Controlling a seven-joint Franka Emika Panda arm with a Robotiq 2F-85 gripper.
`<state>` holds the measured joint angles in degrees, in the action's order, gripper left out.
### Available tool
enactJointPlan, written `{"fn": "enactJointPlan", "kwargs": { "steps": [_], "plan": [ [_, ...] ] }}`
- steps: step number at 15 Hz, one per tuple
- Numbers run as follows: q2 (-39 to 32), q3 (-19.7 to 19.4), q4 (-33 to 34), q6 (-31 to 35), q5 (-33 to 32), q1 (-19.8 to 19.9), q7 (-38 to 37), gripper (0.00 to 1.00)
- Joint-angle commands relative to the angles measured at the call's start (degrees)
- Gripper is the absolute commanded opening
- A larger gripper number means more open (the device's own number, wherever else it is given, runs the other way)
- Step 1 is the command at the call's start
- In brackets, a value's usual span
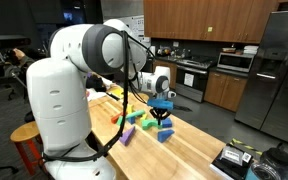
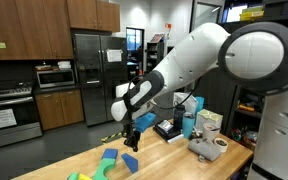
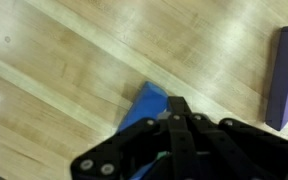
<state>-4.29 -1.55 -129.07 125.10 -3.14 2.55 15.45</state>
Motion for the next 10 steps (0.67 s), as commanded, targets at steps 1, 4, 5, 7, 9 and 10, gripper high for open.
{"fn": "enactJointPlan", "kwargs": {
  "steps": [1,4,5,7,9,10],
  "plan": [
    [-1.5,0.2,0.4,0.2,0.5,-0.2,0.2,0.00],
    [-3.1,0.7,0.6,1.4,1.0,-0.3,0.9,0.00],
    [-3.5,0.8,0.8,1.6,1.0,-0.3,1.0,0.00],
    [-3.9,1.0,0.7,2.3,1.0,-0.3,1.2,0.00],
    [-4.0,1.2,0.5,3.4,1.5,-0.1,1.9,0.00],
    [-4.2,1.2,0.5,3.9,1.8,0.0,2.2,0.00]
  ]
}}
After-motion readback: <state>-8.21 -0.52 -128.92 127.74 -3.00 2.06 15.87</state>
